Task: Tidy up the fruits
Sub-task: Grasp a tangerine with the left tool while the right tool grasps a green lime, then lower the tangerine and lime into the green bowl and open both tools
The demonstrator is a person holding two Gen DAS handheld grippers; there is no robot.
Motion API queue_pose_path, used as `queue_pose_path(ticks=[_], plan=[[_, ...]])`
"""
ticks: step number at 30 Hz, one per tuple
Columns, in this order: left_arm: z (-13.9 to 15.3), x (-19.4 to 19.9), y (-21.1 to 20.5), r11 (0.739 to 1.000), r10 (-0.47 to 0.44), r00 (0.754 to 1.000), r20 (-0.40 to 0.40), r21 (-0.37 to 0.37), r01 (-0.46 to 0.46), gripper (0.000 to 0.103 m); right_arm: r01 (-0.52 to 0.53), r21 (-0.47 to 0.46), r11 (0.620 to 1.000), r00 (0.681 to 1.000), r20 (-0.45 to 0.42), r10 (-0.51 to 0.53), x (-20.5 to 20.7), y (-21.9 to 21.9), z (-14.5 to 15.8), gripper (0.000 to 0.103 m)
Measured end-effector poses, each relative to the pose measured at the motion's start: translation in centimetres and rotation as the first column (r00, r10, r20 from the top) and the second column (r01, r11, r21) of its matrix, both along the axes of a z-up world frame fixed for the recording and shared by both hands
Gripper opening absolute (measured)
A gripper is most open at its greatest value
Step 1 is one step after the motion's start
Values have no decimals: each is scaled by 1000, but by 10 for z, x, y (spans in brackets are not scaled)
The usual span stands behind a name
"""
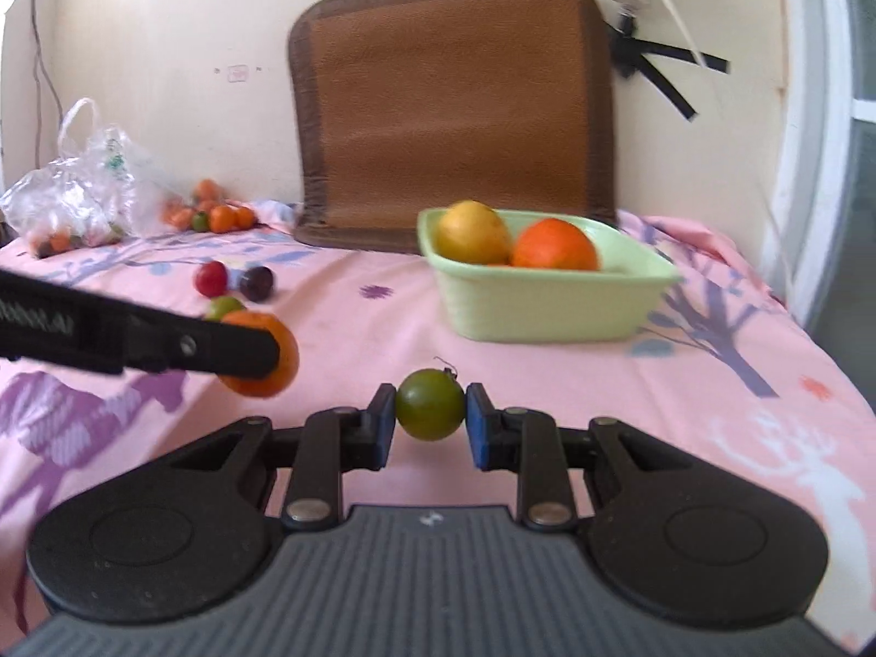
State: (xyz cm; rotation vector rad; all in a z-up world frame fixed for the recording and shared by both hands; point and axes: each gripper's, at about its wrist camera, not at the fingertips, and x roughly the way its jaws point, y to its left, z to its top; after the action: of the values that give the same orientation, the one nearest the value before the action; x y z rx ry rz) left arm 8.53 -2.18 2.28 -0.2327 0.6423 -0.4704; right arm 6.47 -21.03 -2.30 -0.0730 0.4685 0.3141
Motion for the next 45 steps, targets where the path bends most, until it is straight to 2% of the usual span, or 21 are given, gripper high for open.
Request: queue_pose_path(ticks=[5, 10, 17, 22, 26, 30, 36, 37, 40, 45], plan=[[-12, 5, -14, 998, 5, 1000, -26, 57, -4, 42, 26, 51, 998, 995, -93, -21, 13, -18, -6, 30], [-13, 4, -19, 995, 12, 1000, -13, 97, -10, 41, 18, 71, 997, 994, -112, -10, 14, -17, -8, 34], [-6, 15, -20, 997, 1, 1000, -11, 72, 0, 41, -2, 90, 996, 997, -82, 9, 8, -21, -7, 30], [29, 46, -27, 999, -15, 999, 49, 48, 12, 41, 23, 135, 991, 999, 42, -29, 15, -32, 14, 30], [51, 86, -41, 999, -29, 997, 71, 25, 28, 41, 29, 167, 986, 993, 110, -48, 43, -38, 36, 30], [45, 127, -51, 1000, -14, 1000, 6, 8, 14, 41, 40, 185, 982, 993, 100, -59, 81, -37, 35, 31], [28, 153, -56, 1000, 5, 999, -44, 15, -4, 41, 40, 176, 984, 996, 75, -54, 96, -33, 21, 32], [26, 155, -56, 1000, 12, 999, -43, 18, -11, 42, 41, 167, 985, 995, 81, -56, 96, -32, 21, 33], [25, 157, -58, 999, 30, 999, -32, 25, -30, 49, 44, 169, 985, 996, 75, -57, 97, -33, 19, 50], [44, 146, -45, 998, 57, 998, 19, -12, -57, 49, 52, 185, 981, 991, 109, -73, 91, -38, 20, 50]])
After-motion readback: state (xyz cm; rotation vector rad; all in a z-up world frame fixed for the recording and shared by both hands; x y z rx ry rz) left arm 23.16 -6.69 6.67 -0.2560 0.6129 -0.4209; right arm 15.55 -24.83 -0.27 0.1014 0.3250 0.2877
